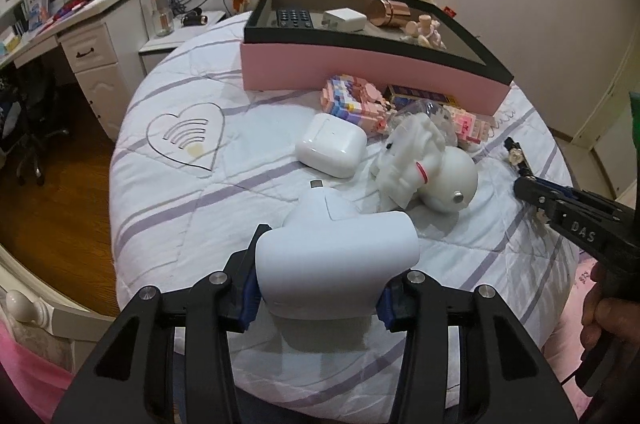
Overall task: Organize rigid objects
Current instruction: 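Grasp the white foam block with the left gripper while the right grasps the black hair clip, then carry the foam block and hair clip into the pink box and open both grippers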
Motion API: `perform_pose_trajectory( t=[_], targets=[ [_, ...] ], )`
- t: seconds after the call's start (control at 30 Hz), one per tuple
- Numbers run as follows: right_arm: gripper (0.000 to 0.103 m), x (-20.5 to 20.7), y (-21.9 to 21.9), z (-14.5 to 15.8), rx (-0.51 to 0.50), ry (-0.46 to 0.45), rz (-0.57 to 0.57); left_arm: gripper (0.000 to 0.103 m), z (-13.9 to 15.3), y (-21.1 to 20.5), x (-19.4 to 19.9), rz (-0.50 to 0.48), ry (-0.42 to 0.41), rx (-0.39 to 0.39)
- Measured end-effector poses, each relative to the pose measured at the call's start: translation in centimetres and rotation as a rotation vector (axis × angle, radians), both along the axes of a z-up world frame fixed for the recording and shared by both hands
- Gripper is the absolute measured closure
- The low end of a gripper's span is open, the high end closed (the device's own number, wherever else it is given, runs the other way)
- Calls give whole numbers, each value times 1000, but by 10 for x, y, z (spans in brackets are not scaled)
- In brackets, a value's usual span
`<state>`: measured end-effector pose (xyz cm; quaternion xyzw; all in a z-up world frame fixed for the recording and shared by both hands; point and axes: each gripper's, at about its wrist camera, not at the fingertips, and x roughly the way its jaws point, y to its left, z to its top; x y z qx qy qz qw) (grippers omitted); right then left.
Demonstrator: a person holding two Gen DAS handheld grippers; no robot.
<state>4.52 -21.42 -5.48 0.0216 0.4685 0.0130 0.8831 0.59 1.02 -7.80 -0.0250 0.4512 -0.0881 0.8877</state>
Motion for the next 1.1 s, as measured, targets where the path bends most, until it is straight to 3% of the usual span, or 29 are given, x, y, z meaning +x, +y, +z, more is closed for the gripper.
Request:
perform_pose_trajectory(
  t=[0.43,0.8,0.93,1.1],
  targets=[
    [85,16,-3,59,65,-107,32,58,58,13,23,-13,-80,-15],
    [85,91,-1,119,51,-213,72,58,127,2,107,-67,-178,-38],
    [85,125,-2,123,53,-208,77,58,133,-8,146,-88,-165,-54],
    [85,176,-7,108,52,-155,63,58,119,-34,189,-125,-116,-49]
  ],
)
